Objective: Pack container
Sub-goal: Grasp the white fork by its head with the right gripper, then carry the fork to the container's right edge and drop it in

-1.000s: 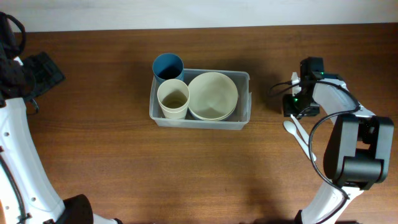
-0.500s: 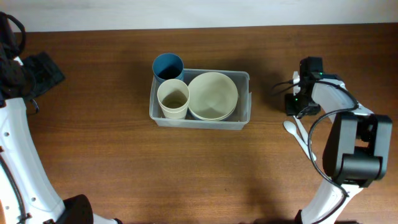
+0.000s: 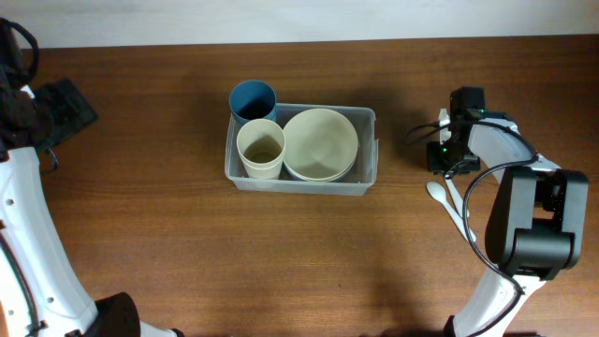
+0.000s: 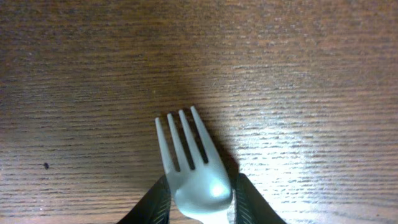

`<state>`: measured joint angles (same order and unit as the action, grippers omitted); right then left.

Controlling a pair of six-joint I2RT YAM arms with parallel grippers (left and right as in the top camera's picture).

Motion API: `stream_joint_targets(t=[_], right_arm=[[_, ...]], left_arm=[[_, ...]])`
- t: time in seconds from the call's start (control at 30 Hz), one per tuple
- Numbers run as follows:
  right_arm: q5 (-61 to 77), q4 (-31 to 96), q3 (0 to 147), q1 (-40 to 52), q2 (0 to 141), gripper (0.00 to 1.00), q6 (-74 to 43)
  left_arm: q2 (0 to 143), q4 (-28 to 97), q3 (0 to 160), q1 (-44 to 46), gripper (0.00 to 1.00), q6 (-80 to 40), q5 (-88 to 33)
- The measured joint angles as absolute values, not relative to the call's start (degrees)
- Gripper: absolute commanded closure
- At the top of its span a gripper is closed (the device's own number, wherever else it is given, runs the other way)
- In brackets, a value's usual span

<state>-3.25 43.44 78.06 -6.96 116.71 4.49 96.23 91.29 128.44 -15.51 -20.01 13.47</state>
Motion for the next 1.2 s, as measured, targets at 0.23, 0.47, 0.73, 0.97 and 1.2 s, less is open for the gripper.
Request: stream_joint_targets(t=[0.23,0.47,0.73,0.97,1.2], right_arm=[[-3.11,43.64,78.06,-6.96,116.71,0.80,4.49],[-3.14,43.83,78.08,-6.96,116.71,0.80,4.49],[-3.16,47.70,80.27,-6.96,117.64,0.81,4.47],[-3.16,54.15,87.66,-6.96,118.37,0.81,4.47],[-1.41,61.58,96.07,-6.96,118.37,0.80,4.27]], left_arm=[[96.23,91.29,128.44,-15.51,0.01,-20.01,13.47],[96.23,91.29,128.44,-15.51,0.00,-20.01,13.47],[96.23,91.29,128.44,-15.51,0.01,-20.01,13.47],[96.23,91.29,128.44,-15.51,0.00,-20.01,13.47],[96.23,91.29,128.44,-15.51,0.01,-20.01,13.47]])
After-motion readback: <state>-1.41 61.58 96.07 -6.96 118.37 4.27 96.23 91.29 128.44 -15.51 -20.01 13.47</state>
